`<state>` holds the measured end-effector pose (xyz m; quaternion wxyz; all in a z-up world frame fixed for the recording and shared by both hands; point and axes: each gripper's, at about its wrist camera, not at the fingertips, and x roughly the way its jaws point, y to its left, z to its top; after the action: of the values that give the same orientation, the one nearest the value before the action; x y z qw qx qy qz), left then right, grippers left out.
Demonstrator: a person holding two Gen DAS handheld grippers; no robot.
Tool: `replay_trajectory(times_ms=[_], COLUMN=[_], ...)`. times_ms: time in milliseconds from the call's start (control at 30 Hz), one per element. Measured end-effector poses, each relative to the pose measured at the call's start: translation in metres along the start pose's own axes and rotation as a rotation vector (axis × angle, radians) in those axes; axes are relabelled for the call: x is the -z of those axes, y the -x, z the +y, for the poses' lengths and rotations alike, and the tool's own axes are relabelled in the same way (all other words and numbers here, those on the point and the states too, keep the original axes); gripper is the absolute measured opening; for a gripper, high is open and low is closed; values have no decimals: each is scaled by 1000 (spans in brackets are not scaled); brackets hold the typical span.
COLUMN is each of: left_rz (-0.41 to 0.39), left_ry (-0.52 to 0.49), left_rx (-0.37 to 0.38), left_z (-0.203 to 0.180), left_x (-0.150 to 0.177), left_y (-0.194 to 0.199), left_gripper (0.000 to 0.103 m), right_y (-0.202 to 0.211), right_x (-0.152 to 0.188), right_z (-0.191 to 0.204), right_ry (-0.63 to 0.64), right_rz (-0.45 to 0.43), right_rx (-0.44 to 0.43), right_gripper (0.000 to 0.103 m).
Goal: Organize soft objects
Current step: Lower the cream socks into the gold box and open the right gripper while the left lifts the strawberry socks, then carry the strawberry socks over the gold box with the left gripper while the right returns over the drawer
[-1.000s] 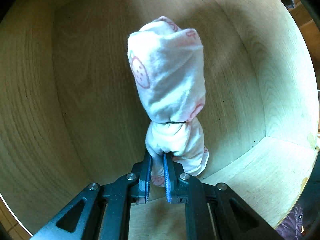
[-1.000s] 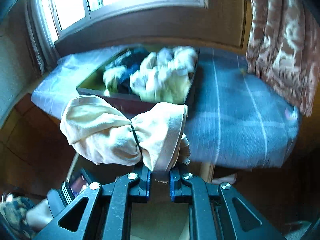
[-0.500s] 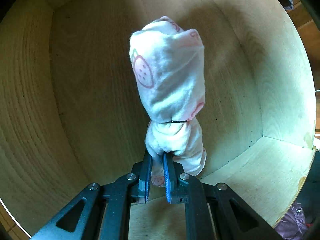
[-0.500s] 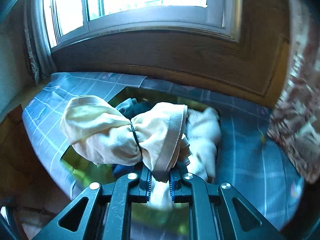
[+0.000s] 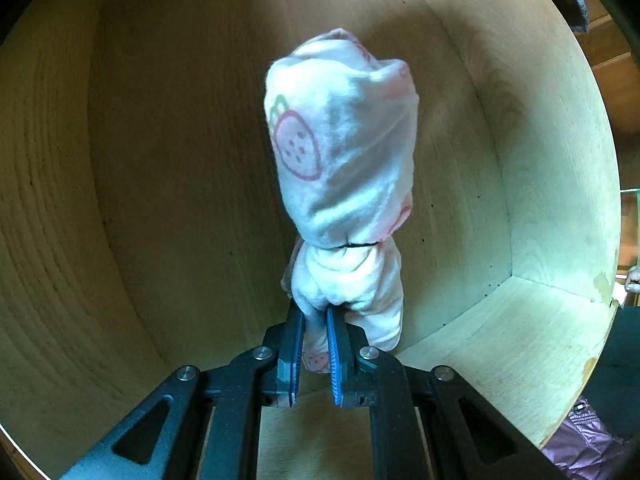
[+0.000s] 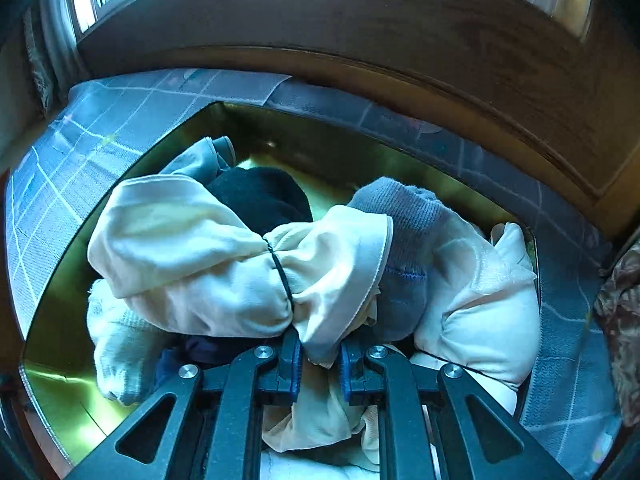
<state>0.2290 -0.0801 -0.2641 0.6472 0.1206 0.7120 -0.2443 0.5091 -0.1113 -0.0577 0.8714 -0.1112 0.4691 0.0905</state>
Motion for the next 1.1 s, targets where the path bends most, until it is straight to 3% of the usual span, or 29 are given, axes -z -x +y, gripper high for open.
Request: replay_trajectory(times_ms=[200, 267, 633, 867, 1100], left_rz=[-2, -3, -10, -13, -19], left_ry=[4, 5, 10, 18, 17], left_rx=[-1, -2, -10, 6, 3], left_z=[0, 1, -6, 1, 5], left_x=[1, -1, 1, 1, 2], left_y=[1, 1, 5, 4, 5], left_gripper=[10, 10, 10, 10, 10], right_y=[22, 32, 82, 120, 138], right_x=[10, 14, 44, 84, 144], right_z=[-6, -7, -18, -19, -21], right_ry=[-21, -27, -87, -100, -110], right_rz=[-39, -55, -136, -194, -193], right_rx=[-32, -22, -22, -39, -67], right_gripper=[32, 45, 55, 57, 58])
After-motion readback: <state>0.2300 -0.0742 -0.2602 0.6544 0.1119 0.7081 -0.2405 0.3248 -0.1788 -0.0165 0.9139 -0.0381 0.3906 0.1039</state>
